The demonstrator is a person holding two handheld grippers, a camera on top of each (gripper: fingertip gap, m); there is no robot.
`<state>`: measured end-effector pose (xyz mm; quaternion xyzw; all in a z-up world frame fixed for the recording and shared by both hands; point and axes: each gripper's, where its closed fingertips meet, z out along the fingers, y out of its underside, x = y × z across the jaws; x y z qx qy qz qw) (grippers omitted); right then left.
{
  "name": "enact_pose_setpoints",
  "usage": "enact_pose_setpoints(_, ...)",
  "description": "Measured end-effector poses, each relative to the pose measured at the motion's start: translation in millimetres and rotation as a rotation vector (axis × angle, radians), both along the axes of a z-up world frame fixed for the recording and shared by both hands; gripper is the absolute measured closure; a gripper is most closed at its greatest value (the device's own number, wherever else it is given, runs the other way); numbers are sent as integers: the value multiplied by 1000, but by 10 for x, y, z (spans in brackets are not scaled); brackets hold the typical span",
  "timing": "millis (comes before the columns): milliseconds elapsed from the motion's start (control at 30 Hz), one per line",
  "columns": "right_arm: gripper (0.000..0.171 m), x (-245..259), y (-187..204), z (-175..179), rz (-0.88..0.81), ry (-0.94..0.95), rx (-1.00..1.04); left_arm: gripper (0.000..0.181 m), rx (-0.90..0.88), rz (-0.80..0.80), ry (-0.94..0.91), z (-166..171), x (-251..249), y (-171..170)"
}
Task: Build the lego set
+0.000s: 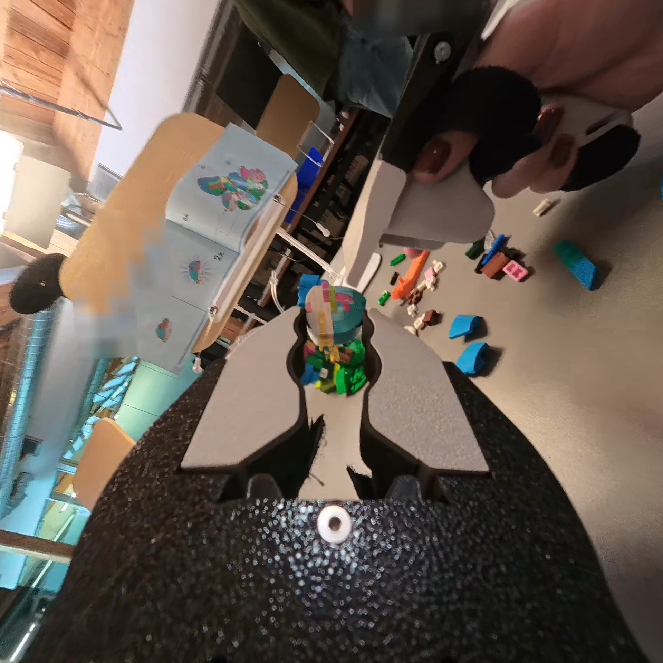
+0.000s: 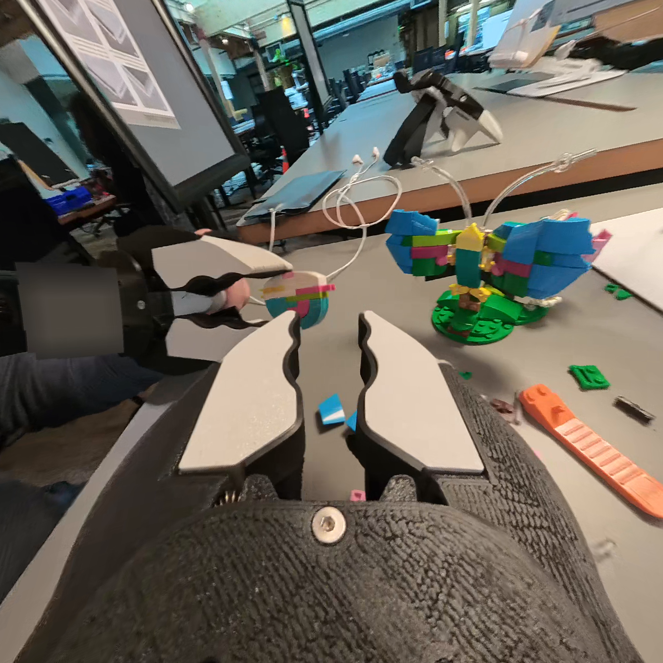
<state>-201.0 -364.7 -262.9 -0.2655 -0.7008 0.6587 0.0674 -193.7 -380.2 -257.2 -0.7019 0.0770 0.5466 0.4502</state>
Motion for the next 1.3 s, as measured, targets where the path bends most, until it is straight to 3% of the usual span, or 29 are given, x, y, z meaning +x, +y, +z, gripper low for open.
enact_pose_setpoints(133,139,176,-146,11,164,-73,-92,152,20,-69,66,56,114,27)
enact_pose_setpoints(300,164,271,-137,60,241,-58,-140,152,58,-107,25,50,154,-9)
enact_pose_setpoints(433,165,274,-109,48,239,-20,-105,145,180,-200,-138,87,228,-64)
enact_pose_setpoints(567,165,342,-85,-1,300,-32,-37,136,332,-316,-427,141,243,-159)
enact_pose_setpoints(767,165,536,-79,-69,419,-51,96,136,262,-471,-956,-36,400,7)
enact_pose_setpoints(900,165,597,-67,-89,436,-30,176,156,169,-505,-1053,-177,530,136)
enact_pose_setpoints(1000,165,581,-44,-62,406,13,217,170,218,-504,-1075,-151,504,165)
enact_pose_setpoints(1067,162,437,6,32,278,119,254,173,354,-454,-1122,-57,392,174)
enact_pose_setpoints(1133,137,330,74,192,115,315,337,173,610,-360,-1215,86,186,129)
enact_pose_setpoints(1167,128,285,120,284,7,467,413,173,755,-343,-1280,169,104,94)
enact_pose_setpoints(1233,128,330,154,472,-169,866,615,173,1006,-408,-1413,350,32,31)
enact_pose_setpoints(1300,128,425,101,546,-286,1212,862,173,1141,-461,-1505,436,13,6)
